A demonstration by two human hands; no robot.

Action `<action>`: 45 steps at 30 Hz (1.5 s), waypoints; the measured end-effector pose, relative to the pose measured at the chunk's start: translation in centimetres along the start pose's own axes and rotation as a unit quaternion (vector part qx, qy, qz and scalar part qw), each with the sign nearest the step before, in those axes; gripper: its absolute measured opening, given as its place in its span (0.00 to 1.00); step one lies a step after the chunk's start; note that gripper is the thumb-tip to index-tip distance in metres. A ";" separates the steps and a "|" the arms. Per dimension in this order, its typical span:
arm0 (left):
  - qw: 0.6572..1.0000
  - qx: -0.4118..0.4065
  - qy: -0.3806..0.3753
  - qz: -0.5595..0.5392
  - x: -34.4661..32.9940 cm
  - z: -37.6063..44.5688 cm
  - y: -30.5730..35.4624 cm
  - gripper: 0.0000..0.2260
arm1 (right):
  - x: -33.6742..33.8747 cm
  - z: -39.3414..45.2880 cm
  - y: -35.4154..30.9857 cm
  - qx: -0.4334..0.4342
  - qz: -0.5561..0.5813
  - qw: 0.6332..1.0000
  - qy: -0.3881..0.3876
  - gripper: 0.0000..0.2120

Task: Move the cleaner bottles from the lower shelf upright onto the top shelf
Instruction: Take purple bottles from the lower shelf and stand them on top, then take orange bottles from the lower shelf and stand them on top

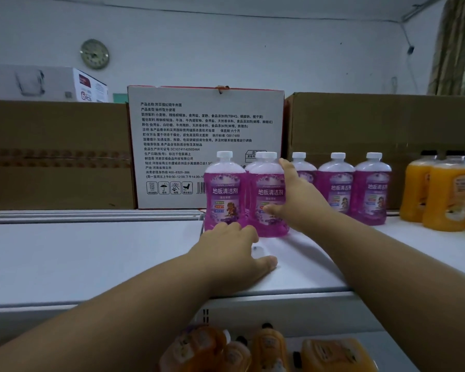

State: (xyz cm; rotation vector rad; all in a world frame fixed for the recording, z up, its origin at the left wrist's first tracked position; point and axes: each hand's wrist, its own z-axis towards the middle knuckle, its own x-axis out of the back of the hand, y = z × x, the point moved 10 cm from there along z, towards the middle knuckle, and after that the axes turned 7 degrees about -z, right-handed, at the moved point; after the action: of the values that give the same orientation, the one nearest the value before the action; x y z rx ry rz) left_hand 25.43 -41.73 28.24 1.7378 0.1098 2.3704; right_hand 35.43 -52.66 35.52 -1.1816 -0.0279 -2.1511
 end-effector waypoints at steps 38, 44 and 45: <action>0.933 0.214 0.110 -0.267 -20.9 -15.1 5.4 0.12 | 1.8 -29.7 6.9 0.107 0.051 0.993 -0.026 0.26; 0.948 0.293 0.010 -0.122 -27.8 -8.6 0.3 0.27 | -2.7 -27.1 9.8 0.025 -0.007 0.998 -0.054 0.26; 0.949 0.297 0.013 -0.106 -28.3 -7.6 -0.4 0.28 | -2.9 -26.8 10.1 0.015 -0.018 0.998 -0.049 0.26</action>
State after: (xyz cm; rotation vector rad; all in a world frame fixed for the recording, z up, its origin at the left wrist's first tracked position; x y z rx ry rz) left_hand 26.46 -46.69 -0.57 1.7936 1.0563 2.3397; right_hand 22.36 -67.49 14.67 -1.2781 -0.1262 -2.1149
